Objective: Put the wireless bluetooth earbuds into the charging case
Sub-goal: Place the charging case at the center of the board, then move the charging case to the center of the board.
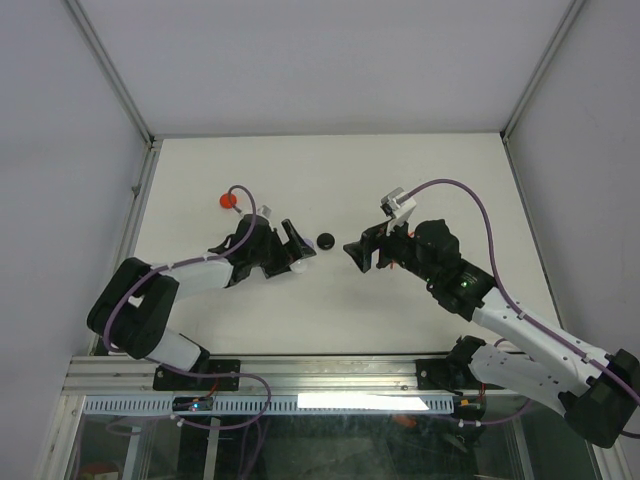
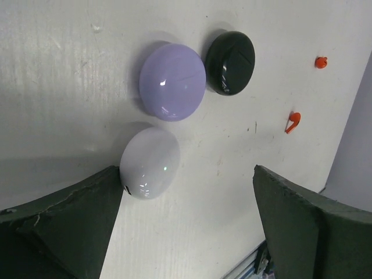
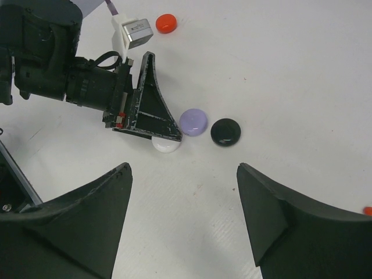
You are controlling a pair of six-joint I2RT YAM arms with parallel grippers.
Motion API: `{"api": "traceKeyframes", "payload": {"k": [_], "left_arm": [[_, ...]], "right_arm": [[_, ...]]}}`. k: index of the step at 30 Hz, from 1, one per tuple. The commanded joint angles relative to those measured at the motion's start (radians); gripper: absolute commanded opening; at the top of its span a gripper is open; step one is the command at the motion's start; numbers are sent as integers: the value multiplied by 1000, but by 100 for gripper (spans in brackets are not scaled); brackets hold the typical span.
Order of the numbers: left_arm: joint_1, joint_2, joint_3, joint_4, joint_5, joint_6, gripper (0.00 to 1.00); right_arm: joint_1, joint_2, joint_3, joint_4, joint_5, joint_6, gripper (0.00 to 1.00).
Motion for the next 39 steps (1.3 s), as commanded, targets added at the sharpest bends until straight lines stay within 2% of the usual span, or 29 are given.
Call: {"api": "traceKeyframes", "payload": {"k": [1,5,10,17,24,27,30,33,39], "left_arm": [[-56,79,109,-41,-17,57,96],[-84,129,182,-76,-39,73,96],[-79,78,171,-167,-155,128,96],[-58,-20,229,-387,-344,254,99],[105,-139,304,-481,-477,429,99],[200,-121,364,-481,-470,492,99],[300,-61,446,-476,-395,553,99],[363,45,539,-463,-366,634,99],[453,260,757,-471,-207,831,95]], "right_arm": [[-4,-2,22,35,10,-15,76],[-5,6,37,15,11,-19,76],[-4,-2,39,3,37,-32,76],[-5,11,39,6,46,-36,77],[-5,0,31,-5,59,-42,77],[-5,3,30,-5,61,-42,77],[-4,3,34,-11,60,-42,77],[-4,-3,31,-13,65,-46,77],[-5,8,33,-14,67,-52,77]]}}
